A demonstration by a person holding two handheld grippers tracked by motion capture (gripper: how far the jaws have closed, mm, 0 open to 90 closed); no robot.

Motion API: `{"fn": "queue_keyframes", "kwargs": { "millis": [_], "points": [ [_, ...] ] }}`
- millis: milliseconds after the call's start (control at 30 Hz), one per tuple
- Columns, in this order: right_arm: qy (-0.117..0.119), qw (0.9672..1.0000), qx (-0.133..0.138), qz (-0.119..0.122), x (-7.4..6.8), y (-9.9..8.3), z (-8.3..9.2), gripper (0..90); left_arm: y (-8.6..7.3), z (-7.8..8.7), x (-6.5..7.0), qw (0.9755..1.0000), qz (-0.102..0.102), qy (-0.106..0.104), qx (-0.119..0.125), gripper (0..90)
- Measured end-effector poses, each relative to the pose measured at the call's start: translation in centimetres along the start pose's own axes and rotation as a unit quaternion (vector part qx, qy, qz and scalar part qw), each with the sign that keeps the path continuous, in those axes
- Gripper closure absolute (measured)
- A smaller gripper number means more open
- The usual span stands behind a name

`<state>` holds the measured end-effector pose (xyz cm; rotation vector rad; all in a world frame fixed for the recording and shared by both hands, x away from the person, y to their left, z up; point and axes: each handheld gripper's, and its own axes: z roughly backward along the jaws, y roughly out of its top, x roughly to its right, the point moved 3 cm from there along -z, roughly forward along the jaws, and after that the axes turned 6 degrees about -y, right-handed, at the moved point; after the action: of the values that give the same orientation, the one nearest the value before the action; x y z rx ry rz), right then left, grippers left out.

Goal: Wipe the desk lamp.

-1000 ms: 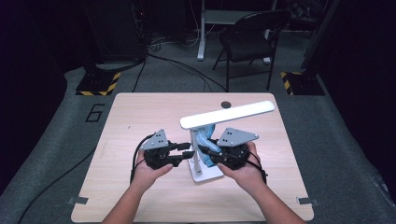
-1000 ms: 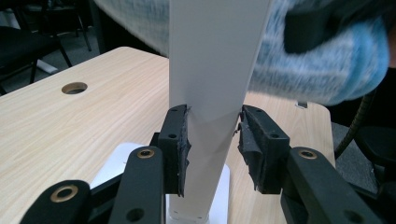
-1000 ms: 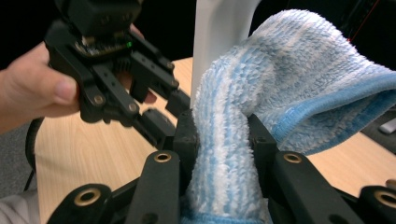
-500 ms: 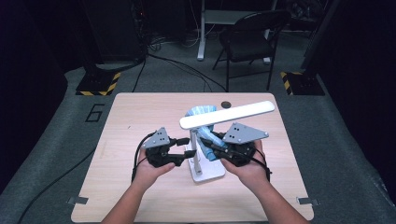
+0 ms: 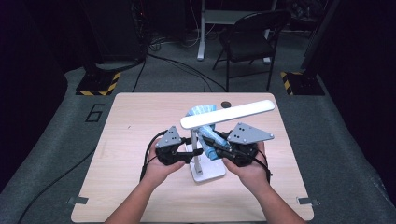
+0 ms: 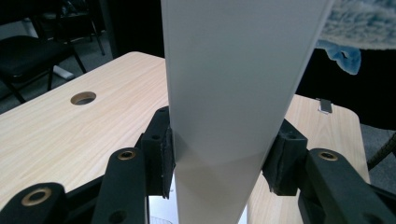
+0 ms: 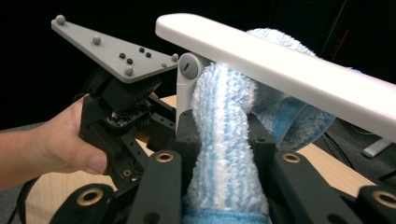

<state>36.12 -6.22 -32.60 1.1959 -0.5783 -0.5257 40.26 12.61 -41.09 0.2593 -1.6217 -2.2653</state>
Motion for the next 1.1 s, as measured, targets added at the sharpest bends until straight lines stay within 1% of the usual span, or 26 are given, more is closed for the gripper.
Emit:
{"fn": "queue_keyframes", "kwargs": {
  "millis": [100, 200, 233, 267, 333, 400, 433, 467, 500, 533, 667, 700, 733, 800, 833, 867, 900, 967, 1000, 1033, 1067, 1100],
  "points": [
    [-0.006, 0.9999, 0.005, -0.008, 0.2, 0.0, 0.1, 72.4, 0.0, 0.1, 0.0, 1.0000, -0.004, -0.001, -0.003, 52.3],
    [-0.010, 0.9999, 0.009, -0.009, 0.4, 0.0, 0.3, 72.6, 0.0, 0.1, 0.1, 1.0000, -0.001, 0.000, -0.006, 52.4],
    [-0.014, 0.9998, 0.012, -0.011, 0.5, 0.0, 0.4, 72.6, 0.0, 0.2, 0.1, 0.9999, -0.004, 0.002, -0.010, 52.5],
    [-0.013, 0.9998, 0.009, -0.010, 0.6, 0.0, 0.5, 72.6, 0.0, 0.3, 0.1, 0.9999, -0.005, -0.001, -0.012, 52.5],
    [-0.014, 0.9998, 0.009, -0.013, 0.8, 0.0, 0.6, 72.6, 0.0, 0.5, 0.2, 0.9999, -0.005, 0.000, -0.012, 52.5],
    [-0.016, 0.9997, 0.011, -0.014, 0.9, 0.0, 0.7, 72.6, 0.0, 0.7, 0.2, 0.9999, -0.005, -0.004, -0.015, 52.5],
    [-0.017, 0.9997, 0.012, -0.016, 0.9, 0.0, 0.8, 72.6, -0.1, 0.7, 0.3, 0.9999, -0.002, -0.005, -0.015, 52.6],
    [-0.018, 0.9996, 0.014, -0.017, 0.9, 0.0, 0.8, 72.6, -0.1, 0.8, 0.3, 0.9999, -0.004, -0.003, -0.016, 52.6],
    [-0.018, 0.9996, 0.012, -0.015, 1.0, -0.1, 0.9, 72.6, -0.1, 0.9, 0.3, 0.9999, -0.003, -0.003, -0.016, 52.6],
    [-0.020, 0.9995, 0.014, -0.019, 1.0, -0.1, 0.9, 72.6, -0.1, 1.0, 0.3, 0.9999, -0.004, 0.000, -0.015, 52.5],
    [-0.024, 0.9993, 0.014, -0.025, 1.4, -0.3, 1.2, 72.7, -0.3, 1.6, 0.1, 0.9999, -0.002, -0.002, -0.017, 52.6],
    [-0.024, 0.9992, 0.013, -0.028, 1.5, -0.3, 1.2, 72.7, -0.4, 1.7, 0.1, 0.9999, -0.001, 0.001, -0.015, 52.6],
    [-0.026, 0.9991, 0.013, -0.031, 1.6, -0.3, 1.3, 72.7, -0.4, 1.9, 0.0, 0.9998, -0.005, 0.003, -0.017, 52.6],
    [-0.026, 0.9991, 0.013, -0.030, 1.7, -0.3, 1.3, 72.7, -0.5, 2.1, -0.1, 0.9999, -0.001, 0.001, -0.014, 52.6],
    [-0.027, 0.9991, 0.013, -0.032, 1.7, -0.4, 1.4, 72.7, -0.6, 2.3, -0.2, 0.9998, -0.001, -0.004, -0.017, 52.6],
    [-0.029, 0.9990, 0.014, -0.032, 1.8, -0.4, 1.4, 72.7, -0.6, 2.4, -0.3, 0.9999, -0.004, 0.001, -0.014, 52.6],
    [-0.028, 0.9989, 0.013, -0.034, 1.9, -0.4, 1.5, 72.7, -0.6, 2.5, -0.4, 0.9998, -0.006, -0.001, -0.018, 52.6],
    [-0.031, 0.9987, 0.011, -0.039, 2.0, -0.5, 1.6, 72.7, -0.7, 2.6, -0.4, 0.9999, -0.004, -0.002, -0.015, 52.6],
    [-0.032, 0.9987, 0.013, -0.037, 2.2, -0.5, 1.7, 72.7, -0.7, 2.7, -0.5, 0.9998, -0.004, -0.006, -0.017, 52.6],
    [-0.035, 0.9984, 0.011, -0.043, 2.2, -0.6, 1.8, 72.7, -0.7, 2.7, -0.4, 0.9998, 0.001, -0.008, -0.016, 52.6],
    [-0.035, 0.9985, 0.015, -0.039, 2.4, -0.7, 1.8, 72.7, -0.7, 2.8, -0.5, 0.9998, -0.005, -0.005, -0.017, 52.6],
    [-0.038, 0.9982, 0.011, -0.044, 2.4, -0.7, 1.9, 72.7, -0.8, 2.8, -0.5, 0.9999, -0.001, -0.006, -0.012, 52.6]
  ]
}}
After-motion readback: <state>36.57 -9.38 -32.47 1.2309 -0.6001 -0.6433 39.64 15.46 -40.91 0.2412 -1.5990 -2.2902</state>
